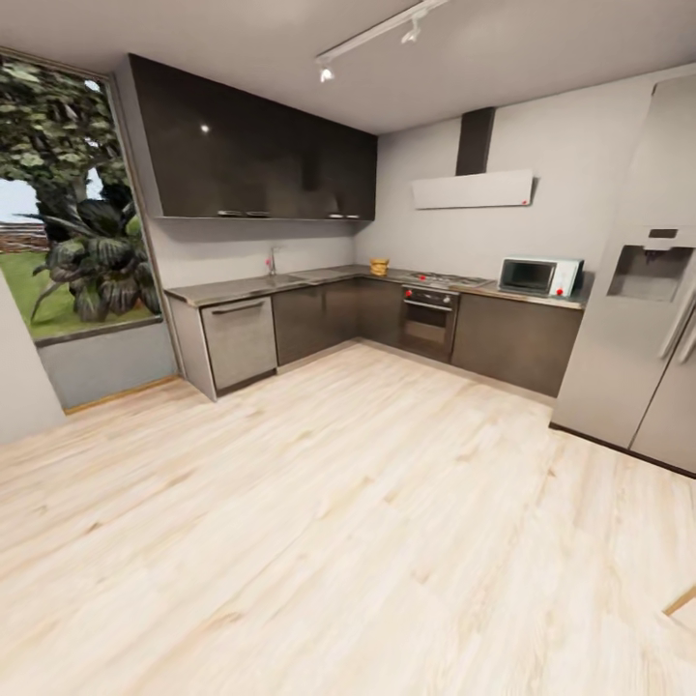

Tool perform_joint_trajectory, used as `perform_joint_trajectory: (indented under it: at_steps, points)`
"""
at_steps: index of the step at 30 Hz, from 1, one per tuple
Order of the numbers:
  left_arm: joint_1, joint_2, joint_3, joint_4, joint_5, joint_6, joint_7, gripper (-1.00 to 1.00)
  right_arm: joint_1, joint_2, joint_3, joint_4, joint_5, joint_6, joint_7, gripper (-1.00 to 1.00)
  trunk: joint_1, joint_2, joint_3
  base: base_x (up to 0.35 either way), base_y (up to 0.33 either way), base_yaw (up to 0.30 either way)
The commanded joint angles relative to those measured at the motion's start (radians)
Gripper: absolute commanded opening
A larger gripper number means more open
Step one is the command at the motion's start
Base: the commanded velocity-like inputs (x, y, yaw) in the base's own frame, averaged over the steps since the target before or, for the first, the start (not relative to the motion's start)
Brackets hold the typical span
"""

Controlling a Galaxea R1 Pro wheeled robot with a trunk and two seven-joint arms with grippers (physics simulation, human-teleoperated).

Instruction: In the kitchen, take the popcorn bag from the countertop, put it into the microwave, and heat it until the popcorn is cooked so the cooked popcorn ends up inside the bag.

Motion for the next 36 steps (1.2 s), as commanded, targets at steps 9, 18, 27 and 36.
perform_joint_trajectory:
  at_steps: [9, 18, 27, 36]
  points:
    - [0.000, 0.000, 0.001, 0.000, 0.008, -0.001, 0.000, 1.00, 0.000, 0.001, 0.002, 0.001, 0.002, -0.004, 0.000, 1.00, 0.001, 0.000, -0.001, 0.321, 0.000, 0.000]
    - [0.000, 0.000, 0.003, 0.000, 0.008, -0.001, 0.000, 1.00, 0.000, 0.001, 0.002, 0.001, 0.001, -0.004, 0.000, 1.00, 0.001, 0.000, -0.001, 0.321, 0.000, 0.000]
    - [0.000, 0.000, 0.001, 0.000, 0.008, -0.001, 0.000, 1.00, 0.000, 0.002, 0.002, 0.001, 0.002, -0.006, 0.000, 1.00, 0.001, 0.000, -0.001, 0.321, 0.000, 0.000]
    - [0.000, -0.001, 0.001, 0.000, 0.008, 0.000, 0.000, 1.00, 0.000, 0.002, 0.001, 0.001, 0.002, -0.006, 0.000, 1.00, 0.001, 0.000, -0.001, 0.321, 0.000, 0.000]
